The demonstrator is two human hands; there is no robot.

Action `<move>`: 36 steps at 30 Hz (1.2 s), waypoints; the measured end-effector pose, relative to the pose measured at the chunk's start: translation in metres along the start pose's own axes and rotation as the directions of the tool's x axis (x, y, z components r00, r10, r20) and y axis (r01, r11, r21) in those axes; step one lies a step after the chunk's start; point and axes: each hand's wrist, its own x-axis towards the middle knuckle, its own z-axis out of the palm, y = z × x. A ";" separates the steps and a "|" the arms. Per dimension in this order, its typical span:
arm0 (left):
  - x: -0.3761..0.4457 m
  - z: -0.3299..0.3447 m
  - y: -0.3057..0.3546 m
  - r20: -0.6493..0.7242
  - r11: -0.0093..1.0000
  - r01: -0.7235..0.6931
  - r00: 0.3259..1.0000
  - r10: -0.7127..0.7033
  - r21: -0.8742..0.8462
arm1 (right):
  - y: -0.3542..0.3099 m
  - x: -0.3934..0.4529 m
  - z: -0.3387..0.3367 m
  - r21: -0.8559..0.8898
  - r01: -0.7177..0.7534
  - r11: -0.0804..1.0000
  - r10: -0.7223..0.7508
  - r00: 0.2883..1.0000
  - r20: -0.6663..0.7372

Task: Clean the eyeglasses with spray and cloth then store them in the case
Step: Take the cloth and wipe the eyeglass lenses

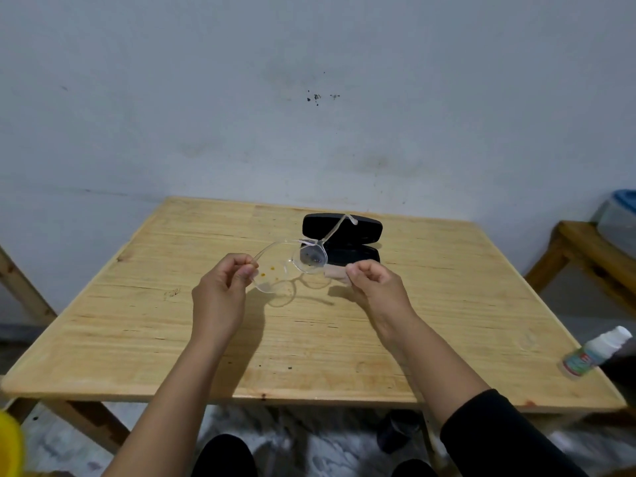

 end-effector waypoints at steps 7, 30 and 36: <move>-0.021 0.021 0.011 0.086 0.997 -0.015 0.996 0.022 -0.076 | -0.016 -0.015 0.004 0.329 0.007 0.944 0.006 0.999 -0.036; -0.032 0.031 0.036 0.013 0.981 -0.054 0.998 0.057 -0.185 | -0.026 -0.025 0.007 0.103 0.228 0.968 -0.207 0.962 -0.180; -0.028 0.030 0.038 -0.094 0.985 -0.081 0.993 0.067 -0.152 | -0.030 -0.031 0.002 0.132 0.165 0.977 -0.166 0.986 -0.004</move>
